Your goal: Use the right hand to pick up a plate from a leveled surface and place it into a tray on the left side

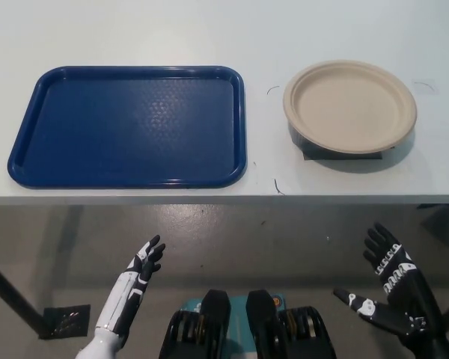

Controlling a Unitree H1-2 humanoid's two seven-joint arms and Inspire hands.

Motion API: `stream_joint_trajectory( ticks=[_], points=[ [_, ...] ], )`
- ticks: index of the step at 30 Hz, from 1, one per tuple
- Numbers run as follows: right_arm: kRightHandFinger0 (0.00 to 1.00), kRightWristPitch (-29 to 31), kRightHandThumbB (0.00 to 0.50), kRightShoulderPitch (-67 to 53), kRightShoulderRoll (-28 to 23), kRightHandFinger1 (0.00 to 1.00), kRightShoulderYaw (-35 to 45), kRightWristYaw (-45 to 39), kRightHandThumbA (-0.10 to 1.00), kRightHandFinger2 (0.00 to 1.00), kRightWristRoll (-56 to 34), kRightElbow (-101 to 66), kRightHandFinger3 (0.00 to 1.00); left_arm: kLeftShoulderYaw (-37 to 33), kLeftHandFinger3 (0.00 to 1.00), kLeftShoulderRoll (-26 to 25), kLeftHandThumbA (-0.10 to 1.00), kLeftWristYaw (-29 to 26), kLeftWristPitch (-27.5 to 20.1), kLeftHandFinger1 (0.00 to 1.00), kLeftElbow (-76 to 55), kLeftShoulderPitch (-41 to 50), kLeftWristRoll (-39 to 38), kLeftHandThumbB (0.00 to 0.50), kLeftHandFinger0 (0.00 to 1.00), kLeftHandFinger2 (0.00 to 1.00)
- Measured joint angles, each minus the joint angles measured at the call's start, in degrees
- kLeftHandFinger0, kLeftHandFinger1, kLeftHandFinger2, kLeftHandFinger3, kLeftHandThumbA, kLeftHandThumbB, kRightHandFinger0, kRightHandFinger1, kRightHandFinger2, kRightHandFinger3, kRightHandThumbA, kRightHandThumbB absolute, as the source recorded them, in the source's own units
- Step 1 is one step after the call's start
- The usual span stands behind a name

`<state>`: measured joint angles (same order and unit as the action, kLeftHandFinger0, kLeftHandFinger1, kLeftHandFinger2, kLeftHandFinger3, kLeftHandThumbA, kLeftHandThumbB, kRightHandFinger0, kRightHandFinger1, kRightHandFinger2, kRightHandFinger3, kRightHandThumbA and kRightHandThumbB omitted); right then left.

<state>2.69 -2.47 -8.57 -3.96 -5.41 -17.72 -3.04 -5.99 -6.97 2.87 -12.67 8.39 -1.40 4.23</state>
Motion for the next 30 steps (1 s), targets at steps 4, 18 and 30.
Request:
stream_joint_trajectory(
  ticks=[4,18,30],
  points=[
    [1.00,-2.4,0.370,0.1,0.0,1.00,0.4,0.0,1.00,1.00,-4.5,0.0,1.00,0.0,1.00,0.0,1.00,0.0,0.0,1.00,0.0,0.0,0.0,0.165,1.00,1.00],
    [1.00,-10.3,0.379,2.2,0.8,1.00,3.5,0.5,1.00,1.00,-19.7,0.0,1.00,0.0,1.00,0.1,1.00,0.0,0.0,1.00,0.1,0.0,0.0,0.167,1.00,1.00],
    [1.00,-16.3,0.372,5.8,2.3,1.00,7.5,2.1,1.00,1.00,-32.6,0.0,1.00,0.0,1.00,0.1,1.00,0.0,0.0,1.00,0.1,0.0,0.0,0.164,1.00,1.00]
  ],
)
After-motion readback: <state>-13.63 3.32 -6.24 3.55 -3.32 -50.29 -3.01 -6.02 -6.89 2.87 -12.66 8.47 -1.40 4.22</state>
